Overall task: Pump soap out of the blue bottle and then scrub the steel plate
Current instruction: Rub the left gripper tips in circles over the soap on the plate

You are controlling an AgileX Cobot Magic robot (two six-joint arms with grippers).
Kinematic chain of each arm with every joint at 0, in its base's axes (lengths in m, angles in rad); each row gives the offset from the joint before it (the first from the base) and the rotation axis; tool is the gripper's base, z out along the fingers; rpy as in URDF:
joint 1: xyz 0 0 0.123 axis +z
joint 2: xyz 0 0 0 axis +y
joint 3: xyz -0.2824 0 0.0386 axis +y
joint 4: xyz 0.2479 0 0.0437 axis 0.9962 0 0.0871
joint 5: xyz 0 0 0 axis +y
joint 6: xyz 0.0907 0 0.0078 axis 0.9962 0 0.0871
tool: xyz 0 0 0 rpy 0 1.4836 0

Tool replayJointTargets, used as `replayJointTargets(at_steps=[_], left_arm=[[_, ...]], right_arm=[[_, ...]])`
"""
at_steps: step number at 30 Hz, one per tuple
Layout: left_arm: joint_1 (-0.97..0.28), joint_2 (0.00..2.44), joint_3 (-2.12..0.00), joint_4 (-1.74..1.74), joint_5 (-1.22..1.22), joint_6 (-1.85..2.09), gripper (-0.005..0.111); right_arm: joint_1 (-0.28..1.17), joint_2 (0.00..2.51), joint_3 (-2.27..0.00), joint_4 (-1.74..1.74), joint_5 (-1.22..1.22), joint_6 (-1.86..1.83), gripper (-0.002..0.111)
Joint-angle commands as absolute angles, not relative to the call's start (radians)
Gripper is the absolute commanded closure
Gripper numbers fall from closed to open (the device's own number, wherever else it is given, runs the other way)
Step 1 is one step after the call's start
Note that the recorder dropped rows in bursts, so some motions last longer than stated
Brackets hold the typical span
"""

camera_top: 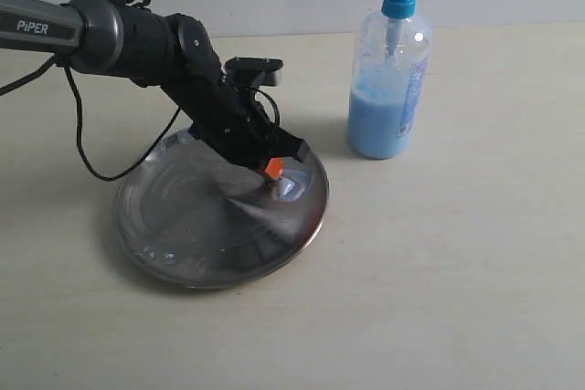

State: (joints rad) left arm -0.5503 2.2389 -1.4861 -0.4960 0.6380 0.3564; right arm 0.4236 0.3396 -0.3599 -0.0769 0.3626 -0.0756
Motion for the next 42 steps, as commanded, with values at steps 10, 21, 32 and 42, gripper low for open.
replayJointTargets(at_steps=[10, 21, 32, 42], left_arm=[[-0.612, 2.245, -1.480, -0.537, 0.732, 0.388, 0.107], [-0.628, 2.245, -1.480, -0.513, 0.520, 0.386, 0.107], [-0.628, 2.245, -1.480, -0.227, 0.589, 0.224, 0.107], [-0.628, 2.245, -1.480, -0.259, 0.709, 0.230, 0.107]], right_arm=[[0.426, 0.345, -0.356, -0.079, 0.344, -0.079, 0.108], [0.426, 0.345, -0.356, -0.079, 0.342, -0.079, 0.108], [0.426, 0.345, -0.356, -0.079, 0.342, -0.079, 0.108], [0.426, 0.345, -0.356, -0.079, 0.342, -0.079, 0.108]])
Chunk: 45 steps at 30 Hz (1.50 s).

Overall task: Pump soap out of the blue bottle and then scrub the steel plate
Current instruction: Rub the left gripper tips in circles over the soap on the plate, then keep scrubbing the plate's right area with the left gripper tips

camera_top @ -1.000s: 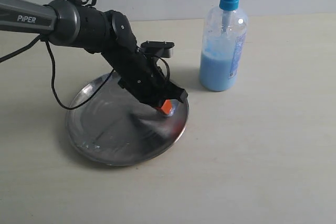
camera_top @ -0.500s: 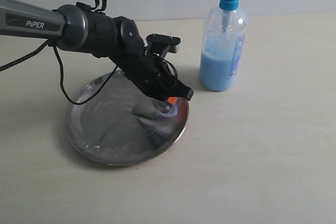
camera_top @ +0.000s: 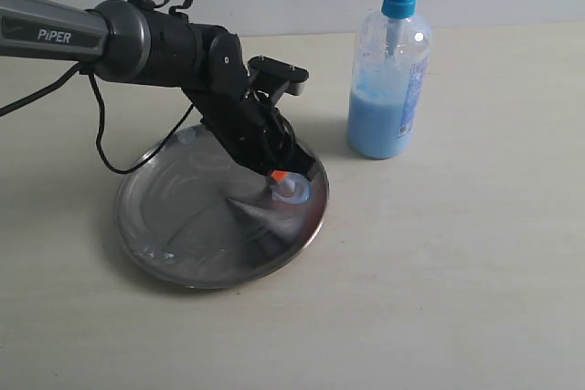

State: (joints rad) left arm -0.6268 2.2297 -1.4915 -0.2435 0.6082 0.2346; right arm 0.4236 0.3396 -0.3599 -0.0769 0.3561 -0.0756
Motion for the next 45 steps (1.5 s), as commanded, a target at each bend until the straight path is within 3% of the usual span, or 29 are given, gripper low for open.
replayJointTargets(at_steps=[1, 12, 23, 33, 45], left_arm=[[-0.628, 2.245, -1.480, -0.275, 0.711, 0.231, 0.107], [-0.628, 2.245, -1.480, -0.509, 0.701, 0.337, 0.107], [-0.628, 2.245, -1.480, -0.531, 0.681, 0.339, 0.107], [-0.628, 2.245, -1.480, -0.467, 0.574, 0.329, 0.107], [-0.592, 2.245, -1.480, -0.299, 0.639, 0.231, 0.107]], right_arm=[[0.426, 0.345, -0.356, -0.079, 0.342, -0.079, 0.108], [0.426, 0.345, -0.356, -0.077, 0.340, -0.079, 0.108], [0.426, 0.345, -0.356, -0.077, 0.340, -0.079, 0.108], [0.426, 0.345, -0.356, -0.059, 0.340, -0.079, 0.108], [0.426, 0.345, -0.356, -0.059, 0.340, -0.082, 0.108]])
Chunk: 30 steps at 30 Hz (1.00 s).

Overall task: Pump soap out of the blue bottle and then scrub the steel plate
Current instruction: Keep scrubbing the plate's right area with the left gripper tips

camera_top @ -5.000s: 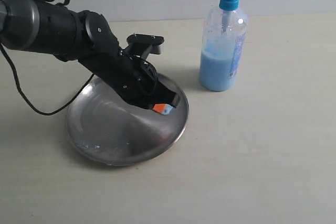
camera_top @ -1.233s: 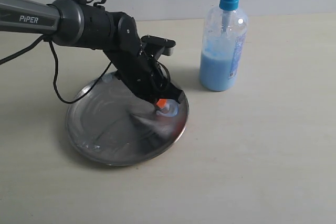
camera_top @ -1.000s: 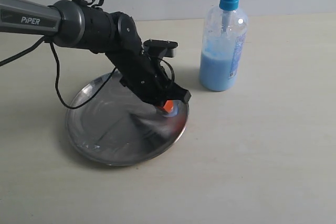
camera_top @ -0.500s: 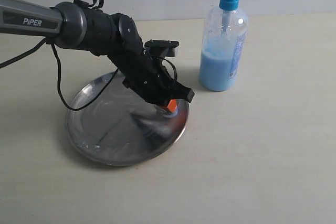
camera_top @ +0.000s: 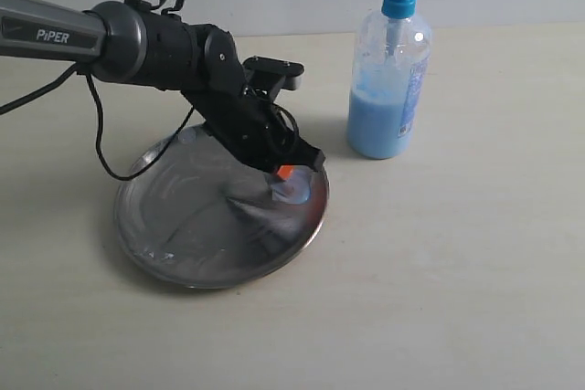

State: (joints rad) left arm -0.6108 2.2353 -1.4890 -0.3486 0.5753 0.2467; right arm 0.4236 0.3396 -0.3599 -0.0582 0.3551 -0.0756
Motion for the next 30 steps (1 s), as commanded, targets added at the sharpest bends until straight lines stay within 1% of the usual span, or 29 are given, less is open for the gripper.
replayJointTargets(at_steps=[1, 11, 24, 30], left_arm=[[-0.590, 2.245, -1.480, -0.299, 0.652, 0.231, 0.107], [-0.611, 2.245, -1.480, -0.308, 0.754, 0.258, 0.107], [-0.654, 2.245, -1.480, -0.516, 0.723, 0.385, 0.107], [-0.654, 2.245, -1.480, -0.535, 0.669, 0.401, 0.107]], right_arm=[[0.426, 0.345, -0.356, -0.059, 0.340, -0.082, 0.108], [0.426, 0.345, -0.356, -0.059, 0.340, -0.082, 0.108], [0.426, 0.345, -0.356, -0.059, 0.340, -0.084, 0.108], [0.426, 0.345, -0.356, -0.059, 0.340, -0.084, 0.108]])
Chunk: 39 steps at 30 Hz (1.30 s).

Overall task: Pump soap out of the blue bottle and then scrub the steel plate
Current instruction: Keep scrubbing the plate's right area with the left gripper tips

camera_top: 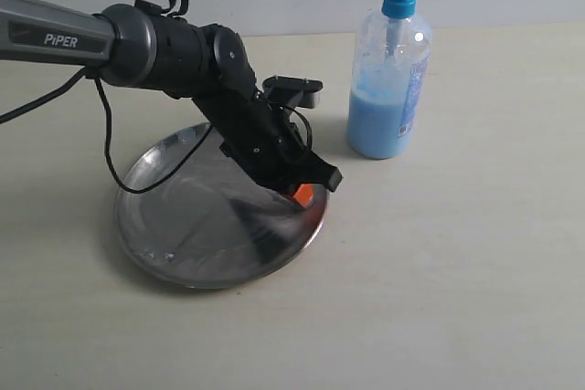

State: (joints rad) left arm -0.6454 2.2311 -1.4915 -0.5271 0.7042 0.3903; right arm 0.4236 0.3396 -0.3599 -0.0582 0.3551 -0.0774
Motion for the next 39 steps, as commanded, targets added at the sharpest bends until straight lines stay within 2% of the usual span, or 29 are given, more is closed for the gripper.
replayJointTargets(at_steps=[1, 8, 15, 23, 39], left_arm=[[-0.654, 2.245, -1.480, -0.535, 0.653, 0.404, 0.107], [-0.654, 2.245, -1.480, -0.513, 0.540, 0.412, 0.107], [-0.623, 2.245, -1.480, -0.453, 0.529, 0.385, 0.107], [-0.568, 2.245, -1.480, -0.419, 0.610, 0.358, 0.107], [-0.570, 2.245, -1.480, -0.467, 0.803, 0.360, 0.107]], right_arm=[[0.426, 0.345, -0.356, -0.059, 0.338, -0.084, 0.108], [0.426, 0.345, -0.356, -0.059, 0.336, -0.082, 0.108], [0.426, 0.345, -0.356, -0.059, 0.336, -0.082, 0.108], [0.426, 0.345, -0.356, -0.059, 0.336, -0.082, 0.108], [0.426, 0.345, -0.356, -0.059, 0.336, -0.084, 0.108]])
